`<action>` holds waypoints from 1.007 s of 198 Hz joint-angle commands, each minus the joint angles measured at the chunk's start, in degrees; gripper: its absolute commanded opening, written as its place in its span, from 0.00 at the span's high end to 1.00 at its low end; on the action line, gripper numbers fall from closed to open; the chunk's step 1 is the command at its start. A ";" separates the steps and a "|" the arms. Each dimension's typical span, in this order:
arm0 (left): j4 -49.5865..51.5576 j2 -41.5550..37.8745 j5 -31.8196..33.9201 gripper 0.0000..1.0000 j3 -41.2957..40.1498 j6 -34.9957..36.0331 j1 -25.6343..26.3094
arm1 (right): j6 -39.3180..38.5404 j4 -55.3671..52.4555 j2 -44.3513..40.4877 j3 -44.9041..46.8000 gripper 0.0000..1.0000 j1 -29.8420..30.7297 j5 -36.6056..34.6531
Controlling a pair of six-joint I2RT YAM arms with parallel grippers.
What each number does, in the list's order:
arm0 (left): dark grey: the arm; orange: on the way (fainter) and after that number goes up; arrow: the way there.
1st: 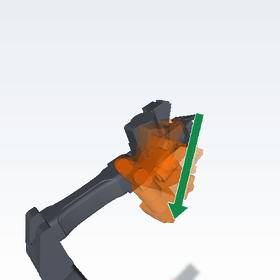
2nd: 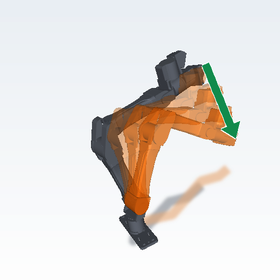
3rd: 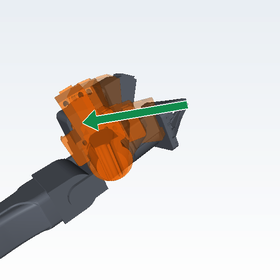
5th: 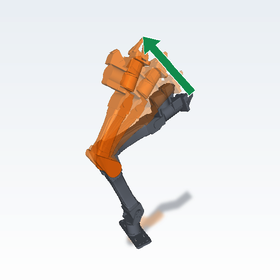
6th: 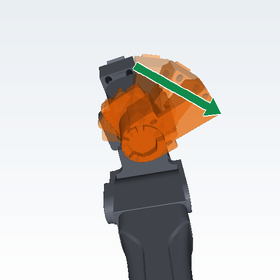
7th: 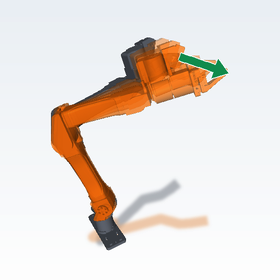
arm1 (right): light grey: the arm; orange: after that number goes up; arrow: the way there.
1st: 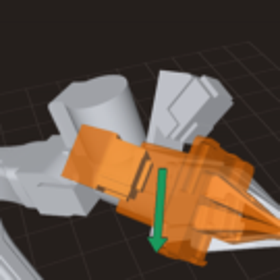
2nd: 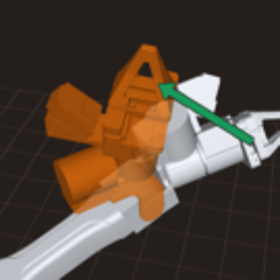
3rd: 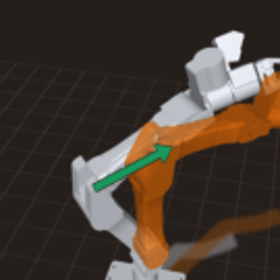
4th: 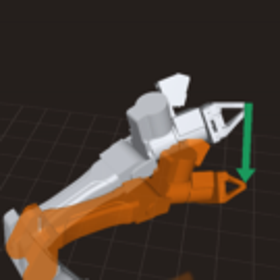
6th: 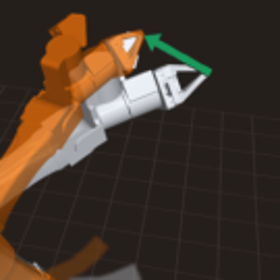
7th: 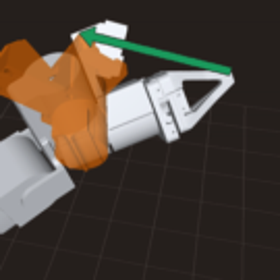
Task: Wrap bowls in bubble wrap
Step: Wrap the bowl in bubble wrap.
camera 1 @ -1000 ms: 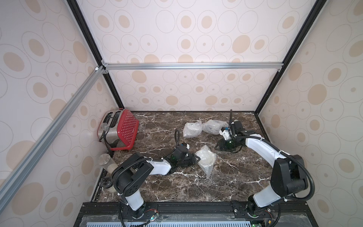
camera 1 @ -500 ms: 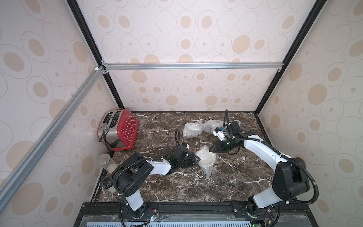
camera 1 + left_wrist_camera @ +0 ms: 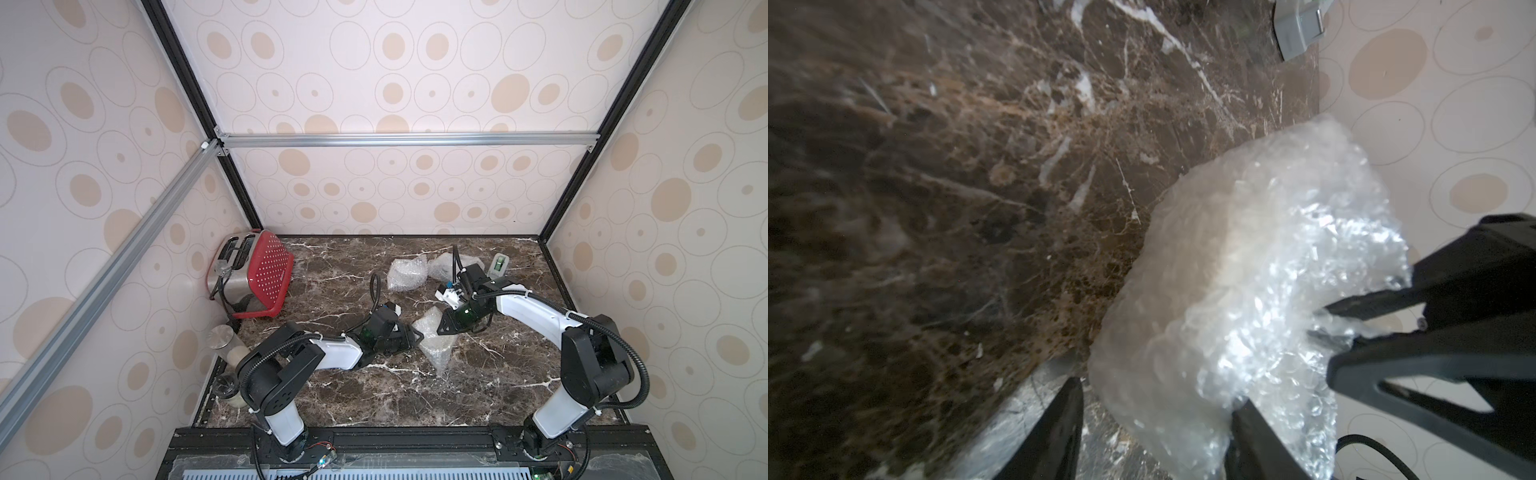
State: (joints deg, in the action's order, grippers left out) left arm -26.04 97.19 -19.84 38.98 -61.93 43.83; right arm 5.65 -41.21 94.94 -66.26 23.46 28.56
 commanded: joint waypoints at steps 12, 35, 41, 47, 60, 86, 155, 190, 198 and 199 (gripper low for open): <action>1.34 -0.87 0.58 0.48 1.50 0.85 0.31 | 0.38 -0.62 -0.43 -0.91 0.89 -0.01 -3.05; 1.32 -0.90 0.83 0.48 1.27 0.85 0.29 | 0.65 -0.37 -2.00 -0.33 0.91 -0.29 -3.01; 1.27 -0.89 0.93 0.48 1.19 0.85 0.29 | 0.74 -0.15 -2.49 -0.05 0.92 -0.32 -2.81; 1.20 -0.78 0.93 0.49 1.13 0.80 0.29 | 0.91 0.03 -2.98 0.22 0.92 -0.54 -2.50; 0.81 -0.65 0.94 0.49 0.81 0.54 0.29 | 1.42 0.62 -4.14 1.18 0.93 -1.18 -2.23; 0.68 -0.62 0.92 0.48 0.59 0.50 0.33 | 3.42 2.87 -7.10 4.48 0.96 -3.54 -0.52; 0.98 -0.16 0.74 0.49 1.23 0.66 0.29 | 8.67 11.50 -12.58 15.59 0.99 -5.49 0.80; 1.78 -0.65 0.80 0.49 1.40 1.02 0.29 | 12.50 15.87 -12.53 17.66 0.99 -7.11 -2.51; 1.78 -0.84 0.85 0.49 1.33 1.11 0.28 | 12.59 15.65 -11.88 17.20 0.99 -7.13 -3.31; 1.78 -0.85 0.85 0.49 1.34 1.11 0.33 | 12.57 15.56 -11.79 17.12 0.99 -7.12 -3.37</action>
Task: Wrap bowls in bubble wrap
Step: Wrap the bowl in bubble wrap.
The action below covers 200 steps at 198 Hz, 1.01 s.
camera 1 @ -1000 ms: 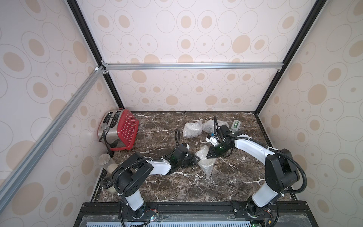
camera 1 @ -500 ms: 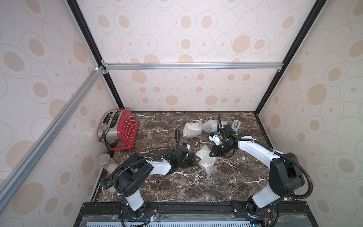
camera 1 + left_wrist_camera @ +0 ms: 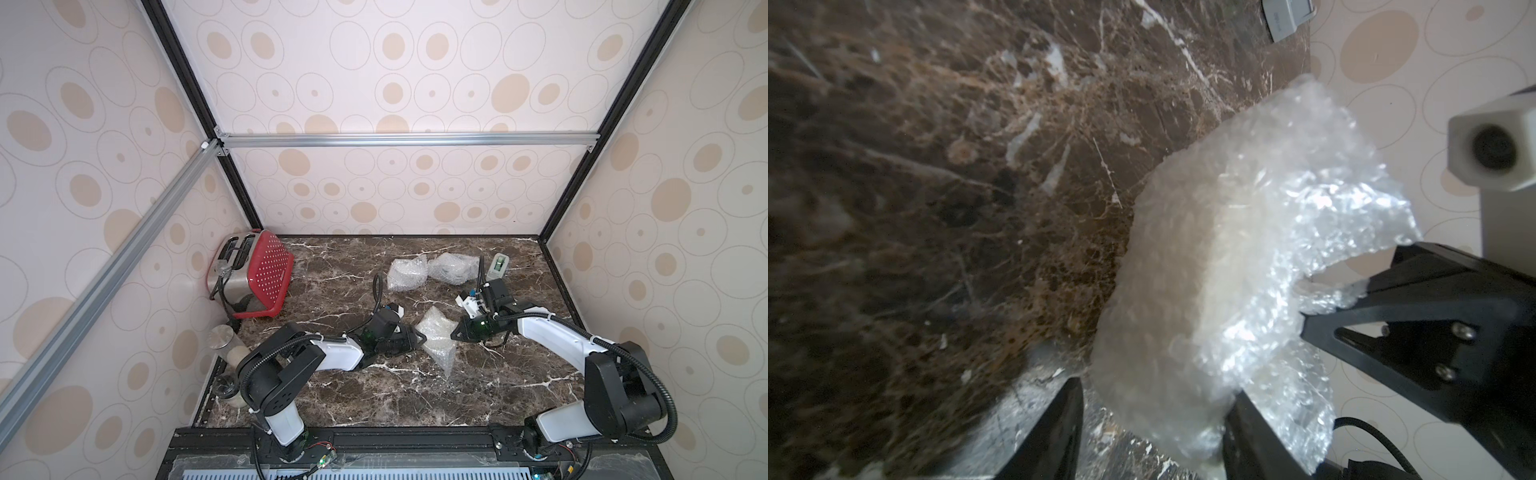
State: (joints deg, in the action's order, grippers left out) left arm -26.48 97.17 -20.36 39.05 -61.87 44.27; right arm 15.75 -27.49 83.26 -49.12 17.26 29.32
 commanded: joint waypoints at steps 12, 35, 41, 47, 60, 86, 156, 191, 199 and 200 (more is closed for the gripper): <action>2.22 -0.82 1.55 0.49 1.16 1.05 -0.13 | 2.31 1.36 1.48 -0.87 0.99 -0.91 -4.77; 2.21 -0.68 1.46 0.49 1.29 1.13 -0.15 | 2.69 1.70 3.77 -1.46 0.97 -0.91 -5.23; 2.14 -0.74 1.46 0.49 1.35 1.11 -0.11 | 3.03 2.08 3.98 -1.47 0.96 -0.91 -5.57; 2.18 -0.71 1.46 0.49 1.34 1.14 -0.15 | 3.15 1.94 4.33 -1.76 0.95 -0.91 -5.84; 2.20 -0.74 1.51 0.49 1.38 1.23 -0.14 | 2.64 0.87 5.54 -2.95 0.92 -0.91 -6.03; 2.82 -0.51 1.21 0.49 1.92 1.57 -0.15 | 1.97 -0.46 3.88 -4.14 0.80 -0.84 -5.74; 2.58 0.30 0.83 0.49 2.44 1.66 -0.15 | 0.98 -6.79 -4.60 -9.48 0.59 -10.06 -6.03; 2.75 0.23 0.59 0.49 2.39 1.84 -0.19 | 6.34 0.30 -0.55 -9.87 0.58 -23.03 -3.51; 2.84 0.28 0.58 0.49 2.48 1.92 -0.23 | 7.19 2.25 1.83 -10.97 0.58 -25.26 -3.41; 2.84 0.29 0.54 0.49 2.46 1.92 -0.23 | 7.28 2.48 2.13 -11.16 0.58 -25.52 -3.44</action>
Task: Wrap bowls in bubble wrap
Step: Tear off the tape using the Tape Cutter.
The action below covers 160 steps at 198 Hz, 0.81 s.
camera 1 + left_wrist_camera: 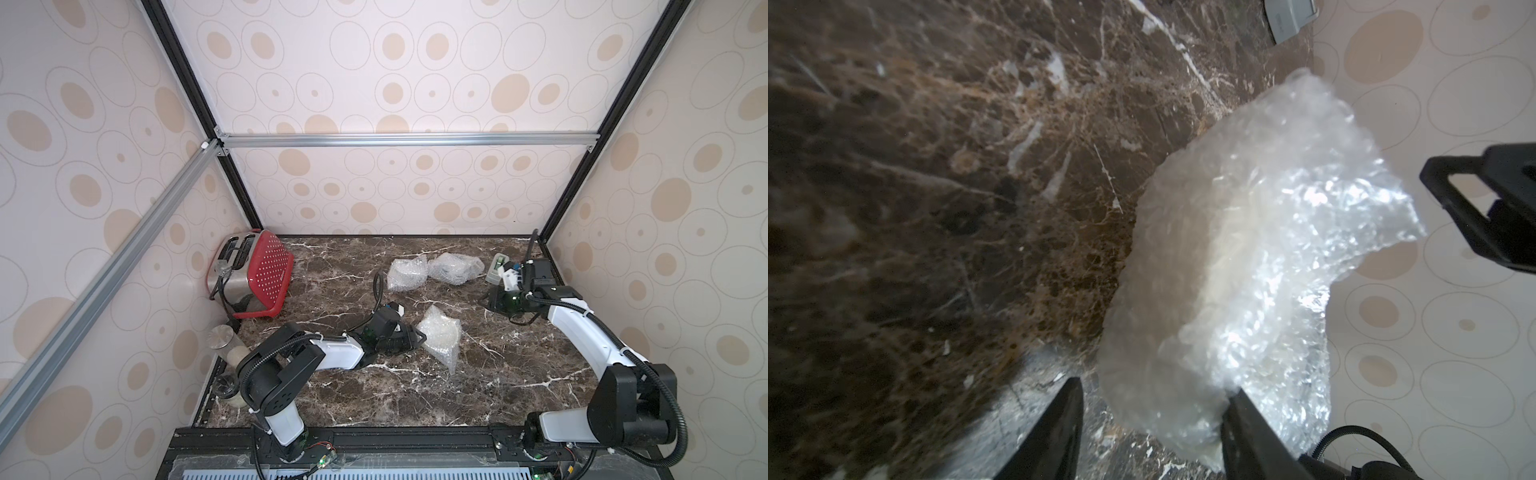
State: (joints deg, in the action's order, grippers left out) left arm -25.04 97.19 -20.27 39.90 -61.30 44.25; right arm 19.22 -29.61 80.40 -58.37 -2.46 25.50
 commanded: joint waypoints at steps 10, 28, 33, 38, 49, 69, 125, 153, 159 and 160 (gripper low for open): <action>1.61 0.28 0.42 0.49 1.61 1.44 -0.21 | 4.70 5.96 8.56 -4.06 0.58 -7.99 0.03; 1.94 0.45 0.46 0.49 1.75 1.54 -0.28 | 6.03 9.52 15.56 -8.67 0.58 -10.37 0.70; 1.93 0.54 0.54 0.49 1.89 1.53 -0.26 | 6.23 9.74 17.56 -10.35 0.58 -10.85 1.37; 2.01 0.62 0.40 0.49 1.98 1.49 -0.23 | 6.34 10.16 19.54 -12.19 0.58 -11.14 1.97; 2.01 1.02 0.28 0.49 2.34 1.55 -0.26 | 6.53 10.23 24.26 -16.46 0.58 -11.50 3.29; 2.03 1.84 -0.07 0.49 3.23 1.62 -0.33 | 7.37 10.80 31.69 -23.49 0.59 -11.60 5.39; 1.75 2.86 -0.69 0.49 3.65 1.53 -0.83 | 9.04 10.22 45.76 -37.45 0.68 -11.60 8.54; 1.88 2.82 -0.73 0.49 3.52 1.53 -1.09 | 9.01 8.80 49.37 -41.49 0.68 -11.44 11.75; 1.84 2.85 -0.73 0.49 3.59 1.53 -1.14 | 8.90 8.66 49.50 -41.52 0.68 -11.43 11.54; 1.88 2.89 -0.73 0.49 3.60 1.53 -1.12 | 8.86 8.72 49.50 -41.50 0.68 -11.38 11.52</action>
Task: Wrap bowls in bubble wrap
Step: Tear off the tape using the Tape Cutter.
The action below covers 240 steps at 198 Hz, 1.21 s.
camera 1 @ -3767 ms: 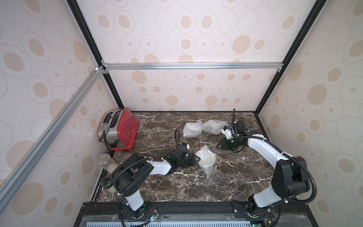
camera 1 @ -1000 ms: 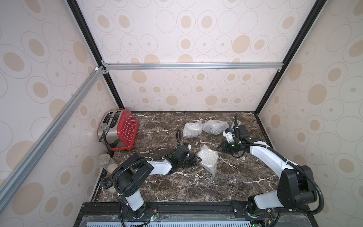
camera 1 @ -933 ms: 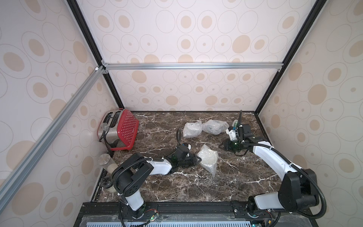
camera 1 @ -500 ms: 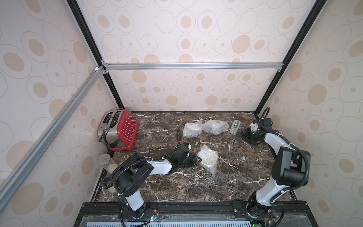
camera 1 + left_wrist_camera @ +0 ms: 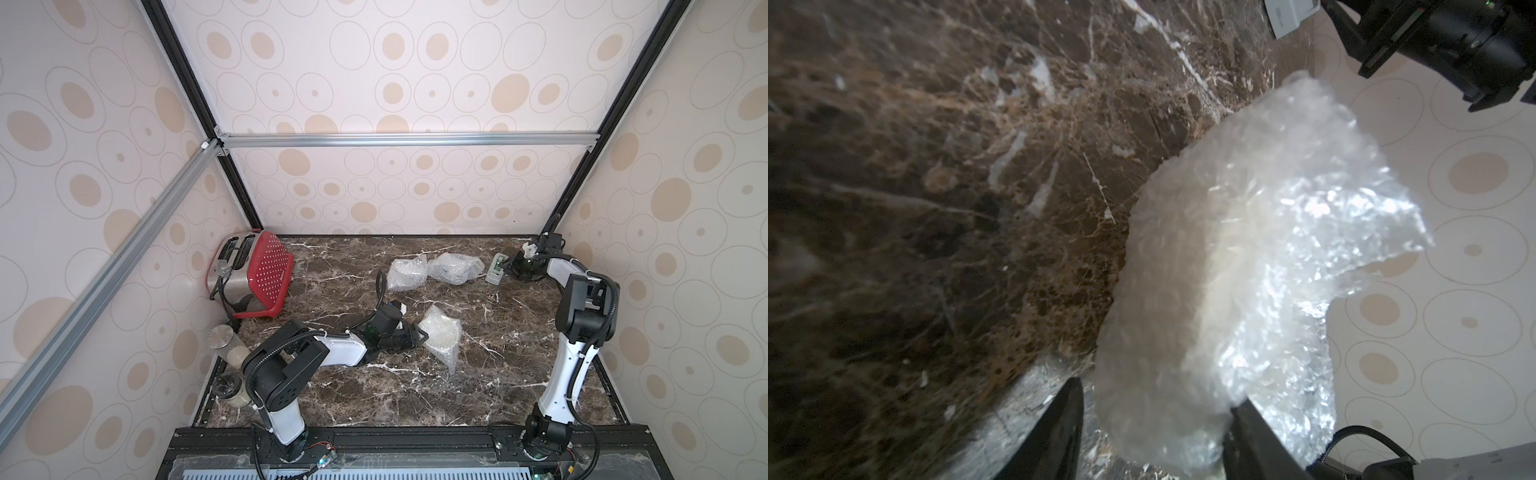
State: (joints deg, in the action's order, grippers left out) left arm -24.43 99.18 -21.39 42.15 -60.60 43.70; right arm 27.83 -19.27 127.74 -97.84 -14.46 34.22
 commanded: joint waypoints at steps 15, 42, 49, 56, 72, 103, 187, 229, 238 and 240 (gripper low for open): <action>1.22 1.10 0.38 0.49 1.45 0.77 -0.61 | -0.18 -1.82 1.99 -1.58 0.68 0.66 2.44; 1.22 1.45 0.12 0.49 1.74 0.83 -0.64 | -0.38 -2.13 1.78 -0.39 0.68 0.66 2.63; 1.27 1.38 0.05 0.49 1.79 0.83 -0.64 | -0.46 -2.03 1.36 0.36 0.68 0.66 2.39; 1.31 1.37 0.07 0.49 1.78 0.83 -0.64 | -0.50 -1.65 0.83 1.20 0.68 0.66 2.11; 1.24 1.20 0.12 0.49 1.62 0.83 -0.64 | -0.99 -2.64 -0.02 2.15 0.68 0.66 0.68; 1.22 0.64 0.32 0.49 1.04 0.92 -0.64 | -1.61 -1.69 -1.57 4.64 0.68 0.66 -1.16; 1.22 -0.12 0.58 0.49 0.30 1.00 -0.64 | -0.33 -1.15 0.67 2.92 0.80 1.71 0.91; 1.22 -0.06 0.56 0.49 0.33 1.08 -0.64 | 0.24 -0.69 0.29 2.91 0.87 1.71 1.38; 1.22 -0.07 0.56 0.49 0.31 1.10 -0.62 | 0.36 -0.51 0.00 3.16 0.88 1.71 1.57; 1.22 -0.09 0.56 0.49 0.32 1.10 -0.63 | 0.42 -0.44 -0.07 3.22 0.89 1.71 1.60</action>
State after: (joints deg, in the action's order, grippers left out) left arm -24.34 99.33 -21.71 42.28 -60.58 43.48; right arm 27.79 -19.22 127.35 -94.70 -13.19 35.42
